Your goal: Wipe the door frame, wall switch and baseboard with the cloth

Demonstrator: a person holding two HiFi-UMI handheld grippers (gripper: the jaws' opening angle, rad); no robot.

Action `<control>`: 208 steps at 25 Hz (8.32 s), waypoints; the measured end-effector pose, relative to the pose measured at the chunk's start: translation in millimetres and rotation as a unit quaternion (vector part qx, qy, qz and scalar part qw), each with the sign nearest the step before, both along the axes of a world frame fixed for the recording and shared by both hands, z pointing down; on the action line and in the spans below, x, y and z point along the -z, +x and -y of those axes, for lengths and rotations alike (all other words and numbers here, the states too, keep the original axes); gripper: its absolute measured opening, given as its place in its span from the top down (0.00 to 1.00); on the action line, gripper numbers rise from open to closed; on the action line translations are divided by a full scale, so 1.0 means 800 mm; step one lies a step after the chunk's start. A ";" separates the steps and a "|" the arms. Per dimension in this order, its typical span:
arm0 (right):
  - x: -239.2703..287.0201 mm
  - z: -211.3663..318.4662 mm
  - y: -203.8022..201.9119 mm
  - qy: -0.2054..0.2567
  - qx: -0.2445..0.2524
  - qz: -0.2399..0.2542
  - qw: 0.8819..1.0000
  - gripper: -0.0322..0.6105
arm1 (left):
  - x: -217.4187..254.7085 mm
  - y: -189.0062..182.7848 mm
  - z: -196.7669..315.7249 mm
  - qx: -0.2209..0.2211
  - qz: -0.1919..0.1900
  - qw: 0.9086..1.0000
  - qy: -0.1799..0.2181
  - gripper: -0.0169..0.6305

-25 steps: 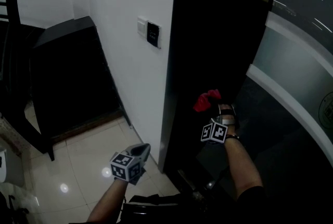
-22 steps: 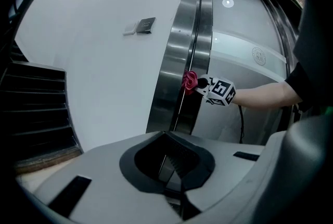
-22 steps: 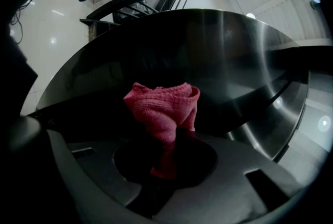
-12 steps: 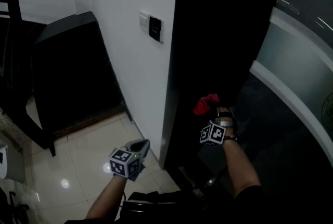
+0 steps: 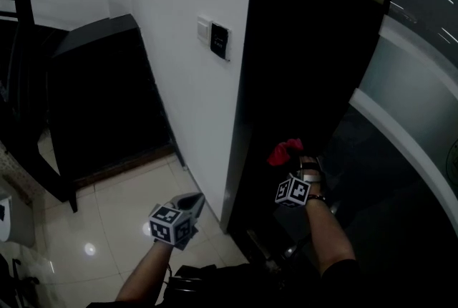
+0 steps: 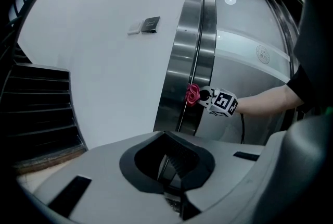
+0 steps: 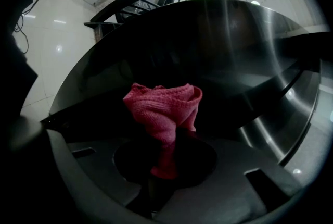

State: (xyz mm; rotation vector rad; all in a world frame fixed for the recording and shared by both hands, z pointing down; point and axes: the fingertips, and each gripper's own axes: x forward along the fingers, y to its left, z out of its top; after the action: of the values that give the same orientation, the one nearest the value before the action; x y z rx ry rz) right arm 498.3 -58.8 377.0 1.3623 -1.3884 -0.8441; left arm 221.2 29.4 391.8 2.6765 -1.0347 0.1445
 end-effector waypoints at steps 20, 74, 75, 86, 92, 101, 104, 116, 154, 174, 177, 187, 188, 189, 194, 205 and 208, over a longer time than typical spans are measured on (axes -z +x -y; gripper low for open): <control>-0.092 -0.021 -0.009 -0.092 0.003 0.000 0.996 0.85 | -0.014 0.023 -0.013 -0.014 0.010 1.000 -0.010 0.99; 0.242 -0.027 -0.069 0.154 0.069 -0.066 0.983 0.85 | 0.024 0.014 -0.019 -0.018 -0.037 0.999 0.018 0.99; 0.236 -0.027 -0.069 0.151 0.069 -0.066 0.984 0.85 | 0.022 0.014 -0.020 -0.018 -0.036 0.999 0.018 0.99; 0.176 -0.027 -0.070 0.111 0.063 -0.061 0.990 0.85 | 0.005 0.005 -0.022 -0.009 -0.037 0.999 0.004 0.99; 0.135 -0.028 -0.069 0.084 0.063 -0.061 0.993 0.85 | -0.009 0.000 -0.024 -0.009 -0.030 0.999 -0.008 0.99; 0.095 -0.025 -0.063 0.056 0.056 -0.051 0.996 0.85 | -0.017 -0.006 -0.023 -0.008 -0.022 1.000 -0.018 0.99; 0.079 -0.024 -0.060 0.042 0.055 -0.049 0.996 0.85 | -0.019 -0.010 -0.021 -0.004 -0.021 1.000 -0.020 0.99; 0.019 -0.026 -0.064 -0.001 0.061 -0.045 0.997 0.85 | -0.031 -0.023 -0.018 0.015 -0.018 0.999 -0.032 0.99; -0.139 -0.059 -0.069 -0.153 -0.012 0.119 0.981 0.85 | -0.039 -0.083 -0.035 0.076 -0.006 0.997 -0.032 0.99; 0.047 -0.246 -0.006 0.090 -0.032 0.579 0.810 0.86 | 0.066 -0.076 -0.020 0.051 -0.072 0.992 0.091 0.99; 0.042 -0.259 -0.002 0.092 -0.034 0.575 0.812 0.86 | 0.066 -0.074 -0.026 0.041 -0.077 0.991 0.101 0.99; 0.040 -0.234 -0.039 0.071 -0.006 0.571 0.818 0.86 | 0.071 -0.078 -0.028 0.046 -0.093 0.988 0.115 0.99; 0.041 -0.229 -0.046 0.067 0.001 0.569 0.819 0.86 | 0.070 -0.081 -0.028 0.048 -0.093 0.988 0.114 0.99; 0.043 -0.224 -0.054 0.063 0.009 0.567 0.821 0.86 | 0.068 -0.084 -0.026 0.052 -0.092 0.988 0.112 0.99; 0.053 -0.190 -0.121 0.026 0.063 0.551 0.832 0.86 | 0.061 -0.118 -0.019 0.083 -0.096 0.986 0.110 0.99; 0.045 -0.066 -0.369 -0.053 0.184 0.545 0.816 0.86 | 0.060 -0.343 -0.003 0.191 -0.090 0.970 0.119 0.99; 0.037 -0.047 -0.447 -0.076 0.210 0.554 0.802 0.86 | 0.053 -0.400 -0.005 0.216 -0.084 0.966 0.112 0.99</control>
State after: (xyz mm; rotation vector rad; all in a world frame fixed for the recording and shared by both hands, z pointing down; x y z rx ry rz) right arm 141.0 -21.1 347.5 1.4809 -2.6660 -0.0813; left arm -98.6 33.0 349.2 2.5151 -1.6239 -0.2959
